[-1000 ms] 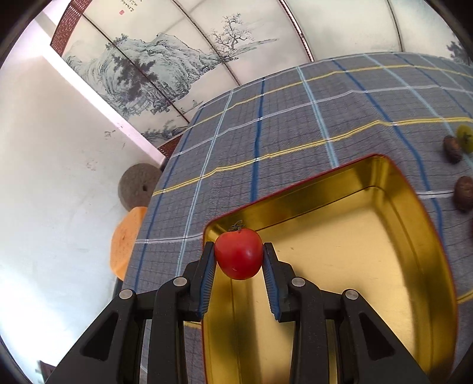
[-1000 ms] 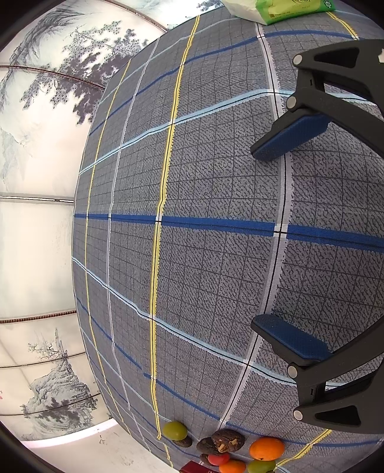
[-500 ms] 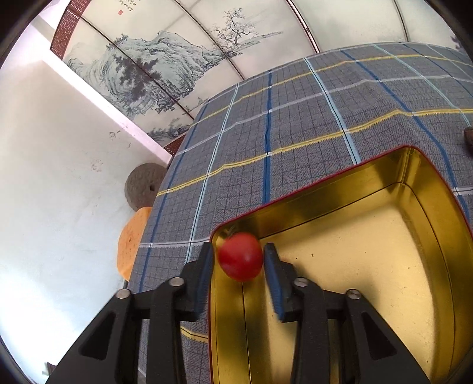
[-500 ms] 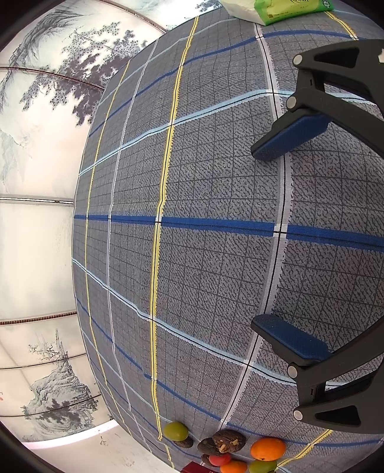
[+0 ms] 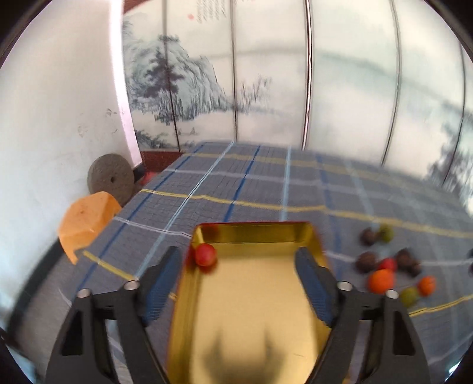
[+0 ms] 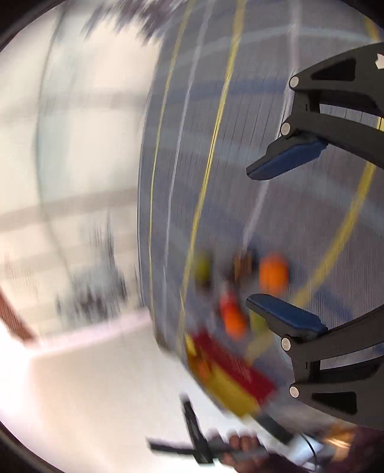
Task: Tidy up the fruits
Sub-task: 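Grasp the green lime with the right gripper and carry it over the tin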
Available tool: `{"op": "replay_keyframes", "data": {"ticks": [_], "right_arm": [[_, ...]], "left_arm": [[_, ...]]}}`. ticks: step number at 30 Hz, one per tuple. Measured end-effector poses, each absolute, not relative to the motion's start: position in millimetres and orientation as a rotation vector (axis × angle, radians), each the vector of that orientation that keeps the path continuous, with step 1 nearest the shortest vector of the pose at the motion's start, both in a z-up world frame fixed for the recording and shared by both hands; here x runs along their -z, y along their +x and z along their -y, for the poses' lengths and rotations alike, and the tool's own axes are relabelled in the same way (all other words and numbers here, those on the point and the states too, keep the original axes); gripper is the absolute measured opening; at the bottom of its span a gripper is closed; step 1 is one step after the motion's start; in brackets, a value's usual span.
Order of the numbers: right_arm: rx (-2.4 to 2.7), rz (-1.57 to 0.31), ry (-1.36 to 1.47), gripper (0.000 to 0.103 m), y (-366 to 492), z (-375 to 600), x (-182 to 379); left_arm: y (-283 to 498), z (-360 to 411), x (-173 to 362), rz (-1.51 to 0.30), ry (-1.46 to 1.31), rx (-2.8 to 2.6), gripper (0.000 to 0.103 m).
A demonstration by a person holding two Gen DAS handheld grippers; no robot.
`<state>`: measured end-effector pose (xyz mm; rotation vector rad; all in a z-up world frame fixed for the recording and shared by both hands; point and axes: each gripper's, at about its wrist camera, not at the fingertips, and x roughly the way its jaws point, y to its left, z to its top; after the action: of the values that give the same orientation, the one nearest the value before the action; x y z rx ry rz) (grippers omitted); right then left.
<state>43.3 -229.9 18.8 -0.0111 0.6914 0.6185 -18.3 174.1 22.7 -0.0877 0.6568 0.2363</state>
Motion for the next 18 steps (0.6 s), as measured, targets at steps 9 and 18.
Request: {"op": "replay_keyframes", "data": {"ticks": [9, 18], "right_arm": [[-0.846, -0.826, -0.267, 0.065, 39, 116, 14], [-0.827, -0.932, -0.348, 0.05, 62, 92, 49]], "left_arm": [[-74, -144, -6, -0.789, -0.11, -0.241, 0.082], [-100, -141, -4, -0.777, -0.14, -0.253, 0.082]]}}
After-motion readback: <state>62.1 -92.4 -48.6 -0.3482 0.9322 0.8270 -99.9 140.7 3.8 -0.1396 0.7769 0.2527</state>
